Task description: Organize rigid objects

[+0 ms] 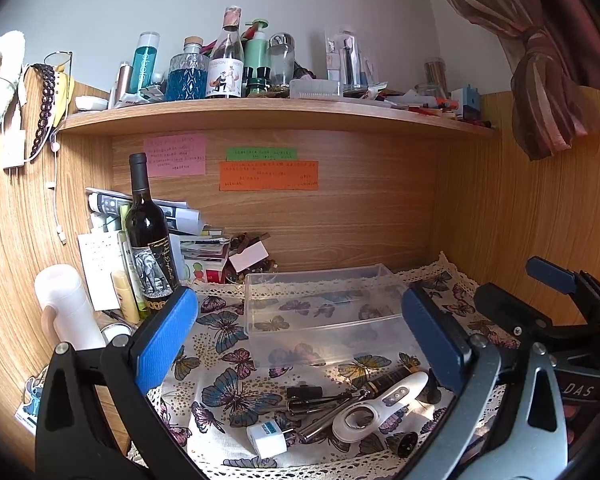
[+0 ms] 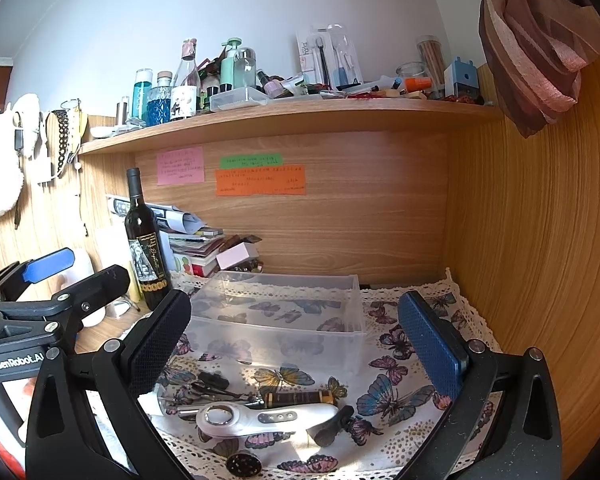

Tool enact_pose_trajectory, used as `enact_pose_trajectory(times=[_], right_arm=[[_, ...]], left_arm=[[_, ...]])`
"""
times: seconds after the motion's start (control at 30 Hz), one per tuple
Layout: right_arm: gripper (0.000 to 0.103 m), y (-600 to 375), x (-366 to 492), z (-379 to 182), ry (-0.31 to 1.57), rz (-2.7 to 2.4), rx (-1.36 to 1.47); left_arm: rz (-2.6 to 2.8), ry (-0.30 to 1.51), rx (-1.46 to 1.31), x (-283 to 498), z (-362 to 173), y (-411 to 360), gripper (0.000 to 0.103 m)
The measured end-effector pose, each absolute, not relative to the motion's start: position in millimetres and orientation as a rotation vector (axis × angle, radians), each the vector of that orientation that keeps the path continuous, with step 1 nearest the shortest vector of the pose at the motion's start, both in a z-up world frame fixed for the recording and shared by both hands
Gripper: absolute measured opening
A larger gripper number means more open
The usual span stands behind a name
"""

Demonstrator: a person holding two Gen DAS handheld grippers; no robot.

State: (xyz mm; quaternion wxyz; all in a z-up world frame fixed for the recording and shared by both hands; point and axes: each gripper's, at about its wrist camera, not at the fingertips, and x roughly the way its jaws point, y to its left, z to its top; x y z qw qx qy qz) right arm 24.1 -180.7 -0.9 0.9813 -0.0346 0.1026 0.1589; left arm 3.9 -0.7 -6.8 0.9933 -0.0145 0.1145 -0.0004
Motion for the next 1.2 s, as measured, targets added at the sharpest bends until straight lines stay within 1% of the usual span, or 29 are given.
enact_pose_trajectory(times=[0.43,0.67,0.9,0.97,1.0,1.03,1.07,1.2], right_arm=[[0.103,-180,23,0,0.205,0.327,-0.067],[0.103,-179,23,0,0.204,0.326,-0.067],[0.103,-184,27,-3,0.215,0.322,-0.073],[0.098,-185,31,-6,0.24,0.331,-0.075],[0.094,-187,34,-9,0.259,0.341,-0.076],[0.088,-187,37,-12,0.279,0.35,-0.077],[0.086,-188,40,-15,0.3,0.361,-0.077],[0.074,-185,49,-36,0.391,0.393,-0.09]], left_arm=[[0.002,0.225,-0.027,4,-6,-1,0.103],[-0.01,0.201,-0.079,3,-6,1,0.103],[-0.001,0.257,-0.049,9,-14,14,0.103],[-0.007,0.29,-0.054,13,-17,22,0.103],[-0.011,0.287,-0.053,14,-18,25,0.103],[-0.013,0.299,-0.055,16,-21,30,0.097],[-0.008,0.296,-0.021,19,-23,33,0.09],[0.006,0.373,-0.023,26,-37,44,0.082]])
